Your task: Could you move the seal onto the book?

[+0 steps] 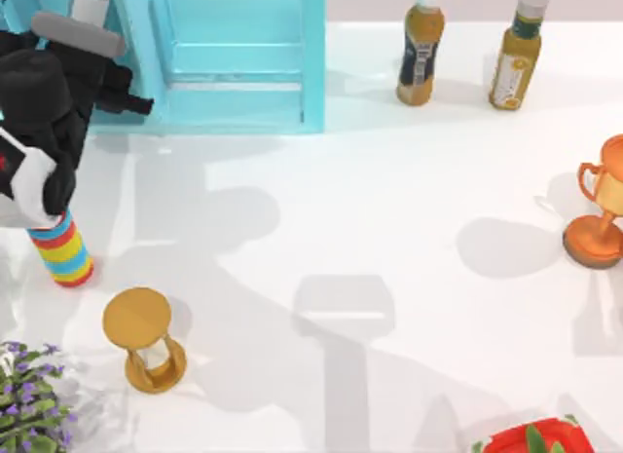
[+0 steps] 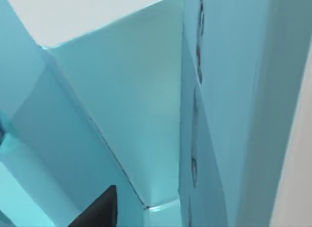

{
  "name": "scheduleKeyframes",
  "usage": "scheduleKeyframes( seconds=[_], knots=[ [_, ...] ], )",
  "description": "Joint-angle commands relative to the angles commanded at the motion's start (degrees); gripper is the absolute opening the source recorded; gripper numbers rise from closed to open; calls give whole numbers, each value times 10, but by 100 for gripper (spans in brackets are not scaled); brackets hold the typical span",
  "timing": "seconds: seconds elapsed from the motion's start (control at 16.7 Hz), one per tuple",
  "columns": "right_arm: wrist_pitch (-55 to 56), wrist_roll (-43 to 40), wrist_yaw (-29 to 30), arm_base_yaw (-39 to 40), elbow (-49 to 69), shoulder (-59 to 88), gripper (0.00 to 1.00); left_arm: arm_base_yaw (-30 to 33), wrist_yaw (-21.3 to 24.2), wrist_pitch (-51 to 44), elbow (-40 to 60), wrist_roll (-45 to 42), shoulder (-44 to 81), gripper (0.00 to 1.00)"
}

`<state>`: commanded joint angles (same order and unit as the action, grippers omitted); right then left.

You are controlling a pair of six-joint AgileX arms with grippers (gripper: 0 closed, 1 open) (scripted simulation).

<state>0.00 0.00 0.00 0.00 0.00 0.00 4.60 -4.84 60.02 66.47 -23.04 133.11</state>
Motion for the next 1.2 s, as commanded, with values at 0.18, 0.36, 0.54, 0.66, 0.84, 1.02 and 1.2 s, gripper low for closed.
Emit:
scheduleKeyframes(
  seconds=[0.18,0.36,0.54,0.66,0.84,1.02,1.2],
  knots=[
    [0,0,0,0,0,0,100,0,0,0,0,0,0,92],
    [0,0,0,0,0,0,100,0,0,0,0,0,0,70],
    [0,0,0,0,0,0,100,0,0,0,0,0,0,47],
    [0,0,0,0,0,0,100,0,0,0,0,0,0,32],
    [0,0,0,0,0,0,100,0,0,0,0,0,0,10],
    [0,0,0,0,0,0,100,0,0,0,0,0,0,0],
    [0,0,0,0,0,0,100,0,0,0,0,0,0,0]
  ],
)
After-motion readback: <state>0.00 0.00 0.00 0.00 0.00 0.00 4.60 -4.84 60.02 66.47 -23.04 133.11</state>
